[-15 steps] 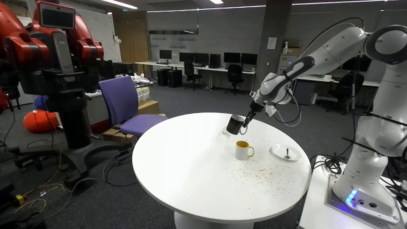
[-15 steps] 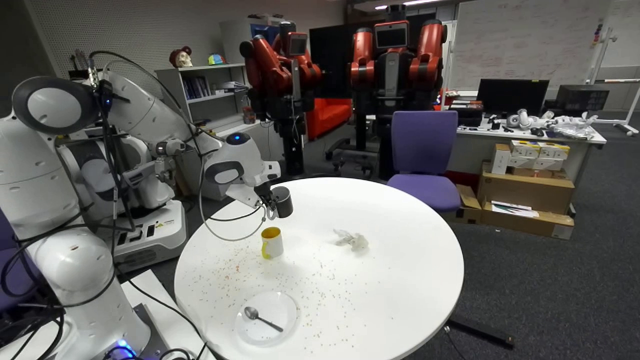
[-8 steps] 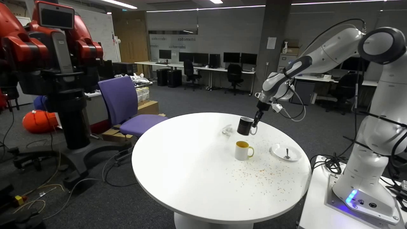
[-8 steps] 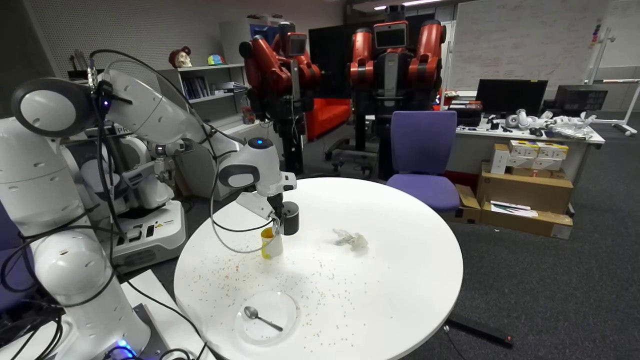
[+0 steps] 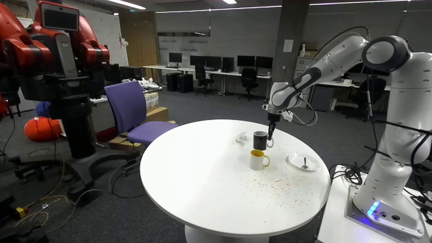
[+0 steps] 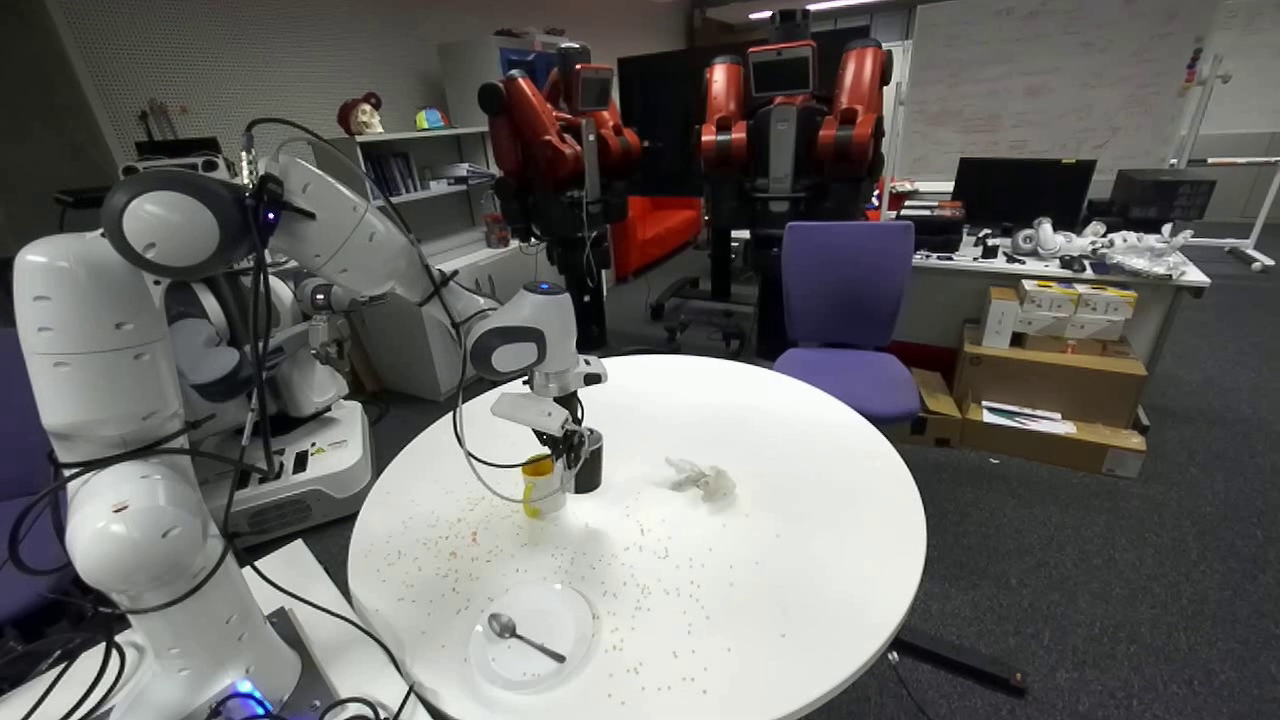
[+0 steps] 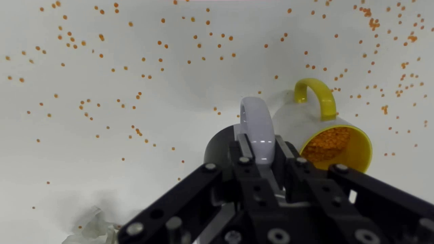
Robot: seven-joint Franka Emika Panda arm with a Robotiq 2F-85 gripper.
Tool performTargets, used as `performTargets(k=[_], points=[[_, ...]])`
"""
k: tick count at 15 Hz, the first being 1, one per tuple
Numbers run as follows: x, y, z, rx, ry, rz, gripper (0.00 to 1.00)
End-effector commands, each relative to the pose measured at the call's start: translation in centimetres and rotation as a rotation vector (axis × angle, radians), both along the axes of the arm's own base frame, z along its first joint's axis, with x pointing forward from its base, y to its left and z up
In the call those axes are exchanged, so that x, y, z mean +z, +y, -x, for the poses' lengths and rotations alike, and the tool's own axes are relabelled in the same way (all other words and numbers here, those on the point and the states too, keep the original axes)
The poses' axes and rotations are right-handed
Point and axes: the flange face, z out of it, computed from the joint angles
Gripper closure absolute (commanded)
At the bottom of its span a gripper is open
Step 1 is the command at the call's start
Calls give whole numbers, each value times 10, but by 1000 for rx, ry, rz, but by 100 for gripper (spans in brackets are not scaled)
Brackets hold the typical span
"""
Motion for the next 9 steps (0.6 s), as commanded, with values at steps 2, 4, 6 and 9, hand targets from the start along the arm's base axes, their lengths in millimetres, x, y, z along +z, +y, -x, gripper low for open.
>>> performTargets(k=[2, 4, 6, 9], points=[[11, 0, -21, 38, 10, 91, 95], [7, 2, -26, 51, 7, 110, 95], [0, 7, -28, 57, 5, 112, 95], [-12, 10, -27, 65, 7, 113, 95]])
